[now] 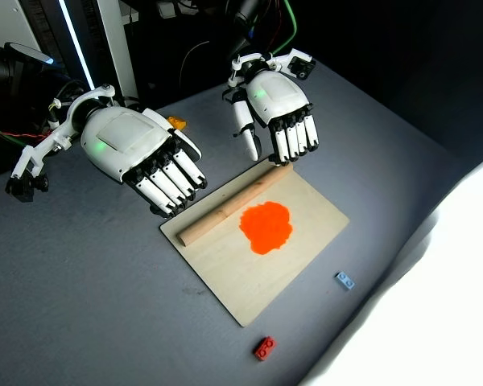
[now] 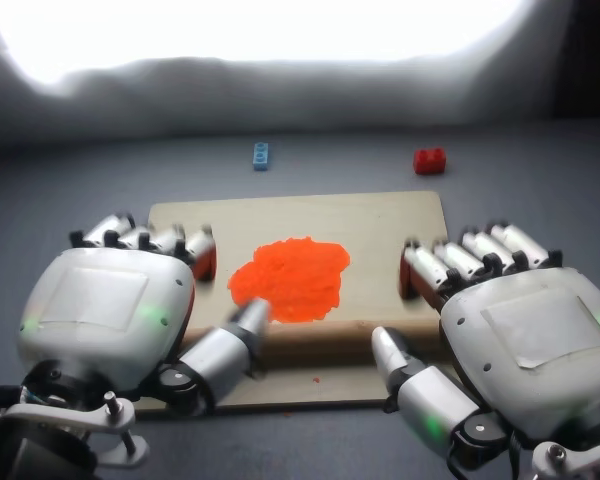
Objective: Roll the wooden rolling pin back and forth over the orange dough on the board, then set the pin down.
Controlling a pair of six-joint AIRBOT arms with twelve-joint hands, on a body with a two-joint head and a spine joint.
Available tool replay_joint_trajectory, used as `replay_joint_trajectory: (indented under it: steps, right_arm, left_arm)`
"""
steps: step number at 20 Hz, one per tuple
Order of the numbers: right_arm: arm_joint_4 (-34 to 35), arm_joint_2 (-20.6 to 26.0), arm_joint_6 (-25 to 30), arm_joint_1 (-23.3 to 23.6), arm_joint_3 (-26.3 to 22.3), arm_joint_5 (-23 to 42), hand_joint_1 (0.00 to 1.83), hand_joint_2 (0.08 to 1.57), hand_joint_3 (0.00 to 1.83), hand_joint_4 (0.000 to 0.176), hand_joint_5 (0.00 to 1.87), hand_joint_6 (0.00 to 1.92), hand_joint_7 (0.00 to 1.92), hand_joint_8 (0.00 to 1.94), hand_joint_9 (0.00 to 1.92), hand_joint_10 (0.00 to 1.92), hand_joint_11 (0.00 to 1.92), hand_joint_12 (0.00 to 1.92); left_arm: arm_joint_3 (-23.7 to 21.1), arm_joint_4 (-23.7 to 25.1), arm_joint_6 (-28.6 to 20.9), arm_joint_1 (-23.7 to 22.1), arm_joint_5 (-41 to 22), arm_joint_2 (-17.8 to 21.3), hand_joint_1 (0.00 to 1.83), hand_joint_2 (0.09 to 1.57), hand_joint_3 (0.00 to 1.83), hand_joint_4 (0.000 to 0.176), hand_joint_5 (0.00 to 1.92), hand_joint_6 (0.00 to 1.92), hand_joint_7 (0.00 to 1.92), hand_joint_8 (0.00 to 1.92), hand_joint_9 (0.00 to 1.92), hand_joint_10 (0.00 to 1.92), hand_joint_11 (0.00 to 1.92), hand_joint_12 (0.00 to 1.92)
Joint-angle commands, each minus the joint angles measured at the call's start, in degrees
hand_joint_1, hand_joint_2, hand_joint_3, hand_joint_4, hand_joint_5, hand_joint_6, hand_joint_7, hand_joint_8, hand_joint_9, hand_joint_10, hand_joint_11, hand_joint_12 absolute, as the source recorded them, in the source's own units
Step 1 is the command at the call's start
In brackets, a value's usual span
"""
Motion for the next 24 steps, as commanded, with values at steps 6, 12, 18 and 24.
replay_joint_trajectory:
  steps: [6, 12, 18, 24]
  right_arm:
    - [-5.77, -0.48, 0.11, -0.21, 0.69, -3.97, 0.00, 1.41, 0.05, 0.000, 0.14, 0.05, 0.13, 0.00, 0.08, 0.01, 0.01, 0.01]
    - [-5.77, -4.05, 1.88, -0.40, 6.03, -3.48, 0.00, 1.41, 0.04, 0.000, 0.11, 0.03, 0.09, 0.00, 0.05, 0.00, 0.00, 0.00]
    - [-5.78, -6.20, 3.74, -1.61, 8.05, -1.62, 0.00, 1.40, 0.03, 0.000, 0.04, 0.00, 0.01, 0.00, 0.00, 0.00, 0.00, 0.00]
    - [-5.78, -8.18, 8.33, -1.97, 10.28, -1.01, 0.00, 1.41, 0.03, 0.000, 0.01, 0.00, 0.00, 0.00, 0.00, 0.00, 0.00, 0.00]
  left_arm:
    - [0.74, 4.84, -2.38, 1.74, -6.07, 0.24, 0.00, 1.28, 0.02, 0.000, 0.00, 0.00, 0.00, 0.00, 0.00, 0.00, 0.00, 0.00]
    - [2.29, 5.70, -4.19, 4.81, -7.00, -0.58, 0.00, 1.26, 0.01, 0.000, 0.00, 0.00, 0.00, 0.00, 0.00, 0.00, 0.00, 0.00]
    - [4.55, 5.71, -9.07, 5.98, -8.80, -3.06, 0.00, 1.25, 0.00, 0.000, 0.00, 0.00, 0.00, 0.00, 0.00, 0.00, 0.00, 0.00]
    - [6.35, 5.66, -9.81, 7.45, -8.81, -5.66, 0.00, 1.24, 0.00, 0.000, 0.00, 0.00, 0.00, 0.00, 0.00, 0.00, 0.00, 0.00]
